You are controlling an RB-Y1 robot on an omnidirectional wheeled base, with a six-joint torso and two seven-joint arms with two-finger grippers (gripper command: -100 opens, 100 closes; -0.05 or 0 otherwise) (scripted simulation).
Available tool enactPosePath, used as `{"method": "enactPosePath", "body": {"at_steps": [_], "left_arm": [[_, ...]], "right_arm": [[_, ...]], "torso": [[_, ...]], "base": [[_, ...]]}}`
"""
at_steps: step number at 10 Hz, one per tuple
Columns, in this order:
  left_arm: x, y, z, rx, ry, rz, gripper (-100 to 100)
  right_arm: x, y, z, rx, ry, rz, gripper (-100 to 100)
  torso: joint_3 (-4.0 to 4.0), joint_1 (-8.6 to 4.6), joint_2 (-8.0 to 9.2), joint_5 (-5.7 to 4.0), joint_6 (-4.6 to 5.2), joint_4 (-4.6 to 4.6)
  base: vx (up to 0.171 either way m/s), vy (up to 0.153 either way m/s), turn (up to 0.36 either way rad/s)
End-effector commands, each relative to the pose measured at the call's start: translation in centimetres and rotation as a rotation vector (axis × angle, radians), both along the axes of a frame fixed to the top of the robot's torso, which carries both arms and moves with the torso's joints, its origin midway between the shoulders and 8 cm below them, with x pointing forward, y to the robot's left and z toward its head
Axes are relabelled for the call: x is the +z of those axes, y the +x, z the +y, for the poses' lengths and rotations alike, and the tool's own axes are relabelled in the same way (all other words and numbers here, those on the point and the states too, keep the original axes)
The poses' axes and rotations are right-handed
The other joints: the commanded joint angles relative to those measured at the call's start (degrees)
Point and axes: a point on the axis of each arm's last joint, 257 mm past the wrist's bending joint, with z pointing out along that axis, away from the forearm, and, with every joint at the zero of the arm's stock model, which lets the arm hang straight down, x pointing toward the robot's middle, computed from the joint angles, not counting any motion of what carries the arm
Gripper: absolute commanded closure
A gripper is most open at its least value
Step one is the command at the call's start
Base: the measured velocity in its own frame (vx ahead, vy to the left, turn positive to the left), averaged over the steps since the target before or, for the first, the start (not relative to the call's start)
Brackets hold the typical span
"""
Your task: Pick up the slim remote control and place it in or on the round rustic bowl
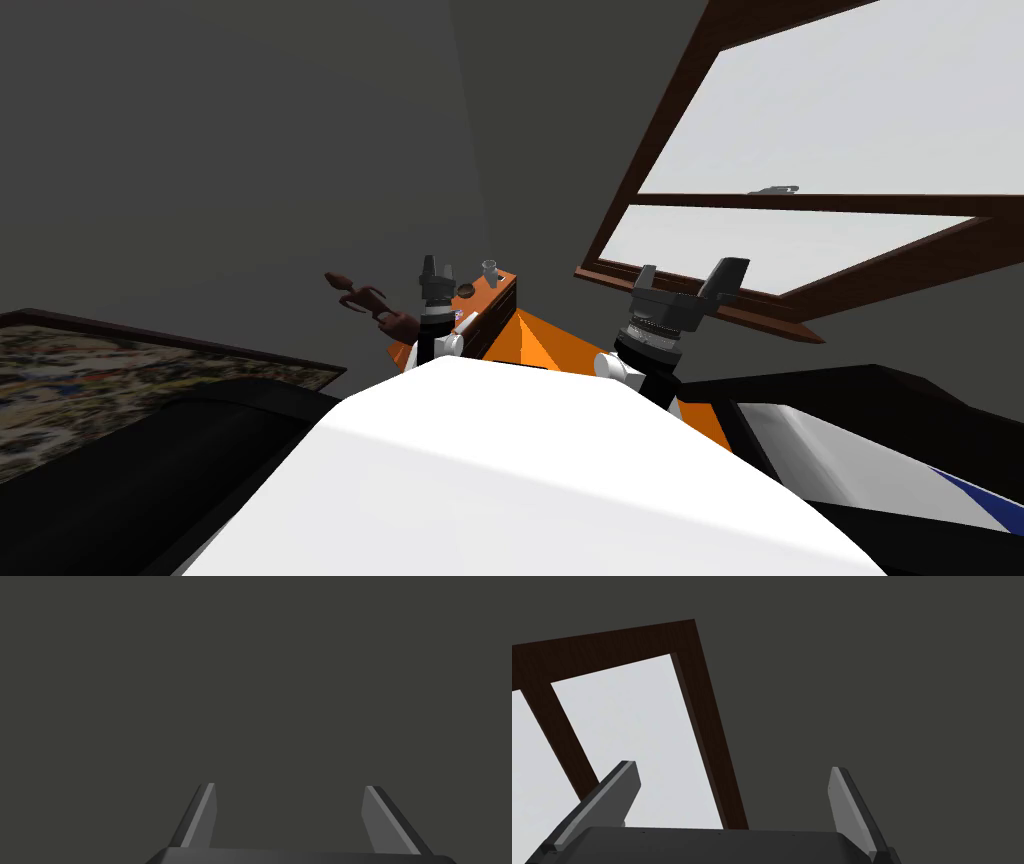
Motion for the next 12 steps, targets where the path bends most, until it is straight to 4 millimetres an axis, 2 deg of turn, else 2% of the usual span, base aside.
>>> {"method": "enactPosePath", "body": {"at_steps": [1, 3, 4, 7, 8, 9, 10, 12], "left_arm": [[-0.8, 0.5, -0.1, -0.023, 0.027, 0.032, -100], [-2.6, 1.3, 0.3, -0.053, 0.040, 0.096, -100], [-2.6, 1.4, 0.2, -0.056, 0.049, 0.097, -100], [-6.7, 2.9, 2.0, -0.090, 0.013, 0.231, -100], [-6.8, 2.9, 2.1, -0.088, 0.012, 0.238, -100], [-8.6, 3.4, 3.0, -0.093, -0.019, 0.294, -100], [-8.6, 3.4, 3.0, -0.093, -0.019, 0.294, -100], [-12.5, 4.0, 5.2, -0.096, -0.101, 0.400, -100]], "right_arm": [[0.0, 0.0, 0.0, 0.000, 0.000, 0.000, 0], [0.0, 0.0, 0.0, 0.000, 0.000, 0.000, 0], [0.0, 0.0, 0.0, 0.000, 0.000, 0.000, 0], [0.0, 0.0, 0.0, 0.000, 0.000, 0.000, 0], [0.0, 0.0, 0.0, 0.000, 0.000, 0.000, 0], [0.0, 0.0, 0.0, 0.000, 0.000, 0.000, 0], [0.0, 0.0, 0.0, 0.000, 0.000, 0.000, 0], [0.0, 0.0, 0.0, 0.000, 0.000, 0.000, 0]], "torso": [[0.00, 0.00, 0.00, 0.00, 0.00, 0.00], [-0.05, -0.04, -0.08, -0.01, 0.00, -0.02], [-0.08, -0.05, -0.13, -0.01, 0.00, -0.03], [-0.10, -0.08, -0.17, -0.01, 0.00, -0.04], [-0.13, -0.08, -0.22, -0.02, 0.00, -0.05], [-0.11, -0.10, -0.19, -0.02, 0.00, -0.05], [-0.11, -0.09, -0.20, -0.02, -0.01, -0.05], [-0.09, -0.08, -0.15, -0.02, 0.00, -0.04]], "base": [[0.008, -0.009, -0.005], [0.034, -0.021, -0.006], [0.028, -0.016, 0.000], [0.046, -0.027, -0.008], [0.045, -0.029, -0.001], [0.050, -0.031, -0.009], [0.037, -0.018, 0.002], [0.051, -0.028, -0.011]]}}
